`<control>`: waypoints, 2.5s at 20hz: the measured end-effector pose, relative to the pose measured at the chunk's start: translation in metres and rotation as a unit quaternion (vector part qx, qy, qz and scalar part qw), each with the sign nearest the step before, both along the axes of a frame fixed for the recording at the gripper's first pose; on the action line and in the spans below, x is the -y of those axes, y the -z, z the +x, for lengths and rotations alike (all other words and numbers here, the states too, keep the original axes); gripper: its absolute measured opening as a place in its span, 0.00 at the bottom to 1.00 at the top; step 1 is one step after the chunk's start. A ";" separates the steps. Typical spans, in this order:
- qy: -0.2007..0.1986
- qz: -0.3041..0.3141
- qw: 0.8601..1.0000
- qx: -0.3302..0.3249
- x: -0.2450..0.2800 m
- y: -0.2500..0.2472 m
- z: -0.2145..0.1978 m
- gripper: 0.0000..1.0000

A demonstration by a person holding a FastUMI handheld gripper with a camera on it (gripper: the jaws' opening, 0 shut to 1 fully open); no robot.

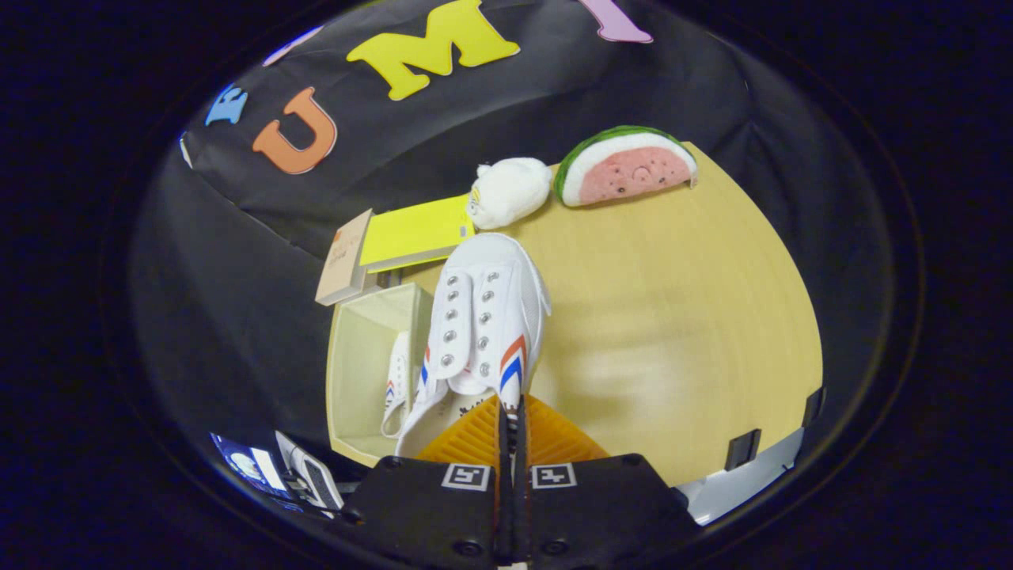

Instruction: Open the storage box then place both shoes into the box .Put the left shoe in first, then the right shoe, with the right side of both shoes facing outward in a uniform manner.

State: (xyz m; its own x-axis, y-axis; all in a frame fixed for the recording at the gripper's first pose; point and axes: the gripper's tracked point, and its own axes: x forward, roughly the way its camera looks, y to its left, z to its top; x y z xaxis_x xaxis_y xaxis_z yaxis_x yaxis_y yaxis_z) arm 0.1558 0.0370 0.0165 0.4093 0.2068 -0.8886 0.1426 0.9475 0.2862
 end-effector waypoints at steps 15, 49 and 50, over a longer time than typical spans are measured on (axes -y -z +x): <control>0.031 -0.043 0.997 0.051 -0.159 0.072 0.024 0.05; -0.057 -0.193 0.954 0.221 -0.162 0.079 0.001 0.98; -0.060 -0.193 0.950 0.239 -0.159 0.072 -0.001 0.98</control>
